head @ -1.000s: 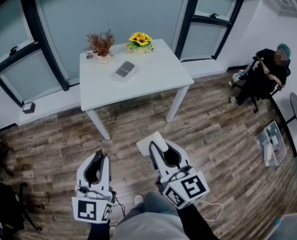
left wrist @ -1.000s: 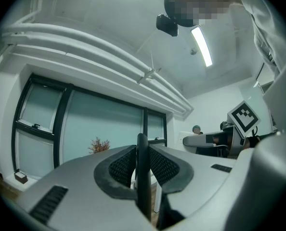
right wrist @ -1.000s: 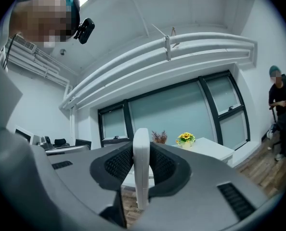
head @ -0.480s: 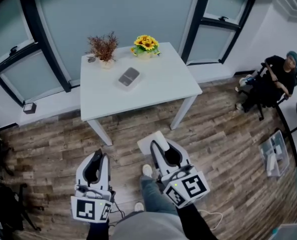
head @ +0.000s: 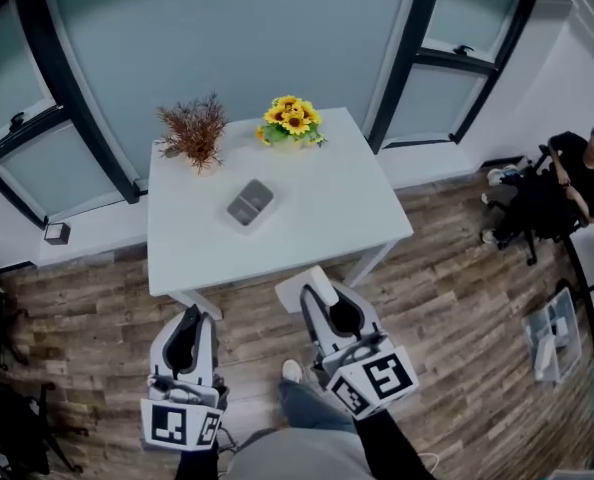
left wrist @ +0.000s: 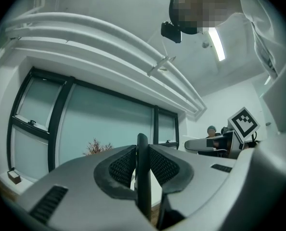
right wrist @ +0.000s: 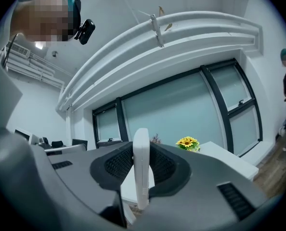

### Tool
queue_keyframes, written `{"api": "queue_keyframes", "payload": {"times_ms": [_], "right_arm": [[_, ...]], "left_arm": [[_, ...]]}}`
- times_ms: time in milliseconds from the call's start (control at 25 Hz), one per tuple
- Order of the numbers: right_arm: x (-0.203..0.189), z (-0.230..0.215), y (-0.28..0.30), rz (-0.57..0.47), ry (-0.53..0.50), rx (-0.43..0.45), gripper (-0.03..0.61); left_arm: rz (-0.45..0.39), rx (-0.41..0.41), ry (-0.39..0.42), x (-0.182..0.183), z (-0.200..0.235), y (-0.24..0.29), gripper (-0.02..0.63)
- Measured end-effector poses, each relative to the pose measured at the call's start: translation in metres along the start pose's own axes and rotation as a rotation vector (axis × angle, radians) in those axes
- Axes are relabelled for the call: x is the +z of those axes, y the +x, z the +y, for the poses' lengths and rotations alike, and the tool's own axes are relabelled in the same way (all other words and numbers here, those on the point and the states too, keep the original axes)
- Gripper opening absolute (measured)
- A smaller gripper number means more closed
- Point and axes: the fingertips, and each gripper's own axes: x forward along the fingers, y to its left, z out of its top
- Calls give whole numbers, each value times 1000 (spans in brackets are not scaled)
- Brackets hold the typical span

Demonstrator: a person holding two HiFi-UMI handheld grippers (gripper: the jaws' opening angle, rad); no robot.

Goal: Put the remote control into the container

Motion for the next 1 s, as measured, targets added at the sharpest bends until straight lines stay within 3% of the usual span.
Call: {"api": "queue_keyframes", "payload": {"times_ms": [240,560,1000], "right_arm": [[8,-36,42,-1,9,33,94],[8,-58,79,5,22,33,94],[15,-71,161,-17,18,-30,94]], "left_arm": [[-16,37,-33,-2,14,52,83],[-9,74,-114,-11,42,82,83],[-37,13,-133,-2,110,146,83]]}}
